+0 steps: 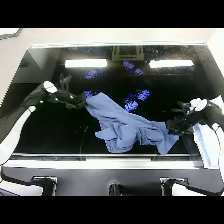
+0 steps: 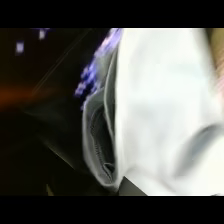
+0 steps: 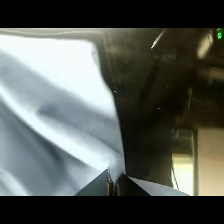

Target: Fold the shirts.

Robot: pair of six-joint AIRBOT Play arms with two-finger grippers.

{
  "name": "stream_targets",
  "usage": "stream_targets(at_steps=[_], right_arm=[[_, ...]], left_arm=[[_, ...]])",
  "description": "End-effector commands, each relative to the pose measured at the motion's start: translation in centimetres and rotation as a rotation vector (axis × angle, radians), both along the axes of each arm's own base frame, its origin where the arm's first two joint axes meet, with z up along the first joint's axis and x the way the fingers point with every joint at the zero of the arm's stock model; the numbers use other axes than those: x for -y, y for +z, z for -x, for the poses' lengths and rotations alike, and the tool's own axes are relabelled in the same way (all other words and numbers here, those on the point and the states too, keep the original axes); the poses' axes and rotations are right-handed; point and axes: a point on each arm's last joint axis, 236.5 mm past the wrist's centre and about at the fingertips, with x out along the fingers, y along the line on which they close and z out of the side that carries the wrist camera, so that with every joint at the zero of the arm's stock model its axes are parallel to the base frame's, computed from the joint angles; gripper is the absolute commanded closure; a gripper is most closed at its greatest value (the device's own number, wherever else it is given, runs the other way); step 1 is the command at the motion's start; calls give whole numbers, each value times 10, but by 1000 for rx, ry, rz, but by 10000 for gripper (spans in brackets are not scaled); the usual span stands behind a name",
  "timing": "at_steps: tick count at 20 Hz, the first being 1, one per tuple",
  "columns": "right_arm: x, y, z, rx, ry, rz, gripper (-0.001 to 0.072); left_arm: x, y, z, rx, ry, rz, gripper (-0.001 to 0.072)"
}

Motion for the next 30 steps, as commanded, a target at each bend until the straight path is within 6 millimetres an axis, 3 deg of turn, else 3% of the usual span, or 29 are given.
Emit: stream_targets(at_steps=[1, 3, 4, 5, 6, 7, 8, 9, 10, 12, 14, 16, 19, 21, 22, 23, 27, 29, 30], right_arm=[[7, 85, -57, 284, -62, 45, 674], [16, 206, -108, 682, -95, 111, 673], [22, 286, -120, 917, -114, 164, 672], [25, 368, -116, 1146, -134, 219, 672], [26, 439, -99, 1345, -153, 271, 672], [23, 501, -73, 1525, -172, 314, 672], [18, 544, -46, 1650, -186, 335, 672], [12, 572, -19, 1738, -201, 340, 672], [7, 587, 1, 1785, -213, 335, 672], [-2, 601, 28, 1832, -210, 336, 672], [-6, 610, 43, 1867, -223, 324, 672], [-7, 617, 49, 1895, -234, 320, 672], [-4, 613, 39, 1881, -237, 318, 673], [0, 584, 12, 1764, -219, 305, 673], [3, 558, -8, 1666, -204, 291, 673], [6, 518, -34, 1523, -182, 269, 670], [9, 334, -127, 976, -127, 97, 670], [7, 265, -172, 843, -153, -9, 670], [5, 238, -196, 820, -188, -66, 670]], left_arm=[[-17, 114, -42, 328, 25, -16, 683], [-31, 246, -51, 633, 78, 6, 683], [-38, 312, -42, 778, 103, 23, 683], [-48, 376, -24, 918, 128, 35, 683], [-59, 437, 4, 1058, 153, 36, 683], [-69, 483, 33, 1168, 171, 23, 683], [-81, 522, 66, 1257, 207, 14, 683], [-91, 549, 97, 1324, 248, 13, 683], [-99, 566, 123, 1371, 275, 0, 683], [-105, 590, 169, 1438, 296, 3, 683], [-106, 600, 200, 1472, 296, 9, 684], [-110, 585, 205, 1422, 285, -57, 683], [-125, 509, 180, 1152, 285, -189, 683], [-125, 464, 159, 1024, 261, -215, 683], [-124, 436, 148, 950, 248, -227, 683], [-123, 397, 136, 847, 228, -243, 683], [-122, 211, 106, 425, 167, -292, 682], [-124, 141, 85, 340, 185, -295, 682], [-125, 121, 70, 331, 201, -296, 682]])
